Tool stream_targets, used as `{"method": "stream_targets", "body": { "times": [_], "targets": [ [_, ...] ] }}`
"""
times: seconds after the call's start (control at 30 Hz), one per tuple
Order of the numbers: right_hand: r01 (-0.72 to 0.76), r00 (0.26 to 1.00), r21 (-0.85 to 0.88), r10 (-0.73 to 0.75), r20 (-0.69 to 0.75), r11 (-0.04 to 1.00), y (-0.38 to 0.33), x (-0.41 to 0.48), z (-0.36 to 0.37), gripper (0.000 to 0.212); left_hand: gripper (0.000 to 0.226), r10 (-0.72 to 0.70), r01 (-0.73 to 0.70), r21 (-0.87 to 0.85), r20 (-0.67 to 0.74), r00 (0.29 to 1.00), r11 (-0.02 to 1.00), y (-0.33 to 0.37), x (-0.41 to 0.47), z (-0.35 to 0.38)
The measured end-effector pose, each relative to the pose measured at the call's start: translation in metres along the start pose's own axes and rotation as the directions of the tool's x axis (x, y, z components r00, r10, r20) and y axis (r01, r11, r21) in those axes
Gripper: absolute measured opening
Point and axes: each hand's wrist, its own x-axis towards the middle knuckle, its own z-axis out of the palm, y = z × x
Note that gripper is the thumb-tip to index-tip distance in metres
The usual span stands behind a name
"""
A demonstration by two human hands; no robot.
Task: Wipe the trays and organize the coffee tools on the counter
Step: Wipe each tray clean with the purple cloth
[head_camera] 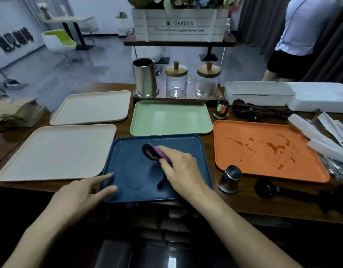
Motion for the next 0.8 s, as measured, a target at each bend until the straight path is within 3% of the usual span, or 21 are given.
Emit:
{"method": "stream_targets", "body": {
  "times": [0.13, 0.27, 0.37, 0.47, 0.67, 0.8],
  "targets": [
    [-0.039, 0.997, -0.001, 0.039, -0.068, 0.999, 0.012, 0.011, -0.053, 0.029, 0.07, 0.23, -0.246, -0.087, -0.158, 0.96, 0.965, 0.065, 0.038, -0.011],
    [-0.061, 0.984, -0.087, 0.045, -0.172, 0.994, 0.035, 0.018, -0.105, 0.034, 0.091, 0.501, -0.522, -0.162, -0.154, 0.852, 0.837, 0.155, 0.089, -0.007],
    [-0.082, 0.975, -0.172, 0.043, -0.219, 0.982, 0.065, 0.023, -0.144, 0.039, 0.069, 0.616, -0.63, -0.114, -0.134, 0.776, 0.768, 0.214, 0.118, 0.004],
    [-0.133, 0.98, -0.248, 0.09, -0.179, 0.96, 0.107, 0.027, -0.178, 0.039, 0.068, 0.652, -0.658, -0.124, -0.087, 0.753, 0.743, 0.259, 0.14, 0.016],
    [-0.079, 0.976, -0.426, 0.156, 0.149, 0.901, 0.19, 0.025, -0.2, 0.026, 0.11, 0.609, -0.616, 0.016, 0.125, 0.783, 0.788, 0.287, 0.17, 0.047],
    [0.05, 0.822, -0.494, 0.245, 0.513, 0.868, 0.209, 0.014, -0.181, 0.049, 0.117, 0.579, -0.603, 0.115, 0.189, 0.793, 0.789, 0.279, 0.174, 0.06]
  ]
}}
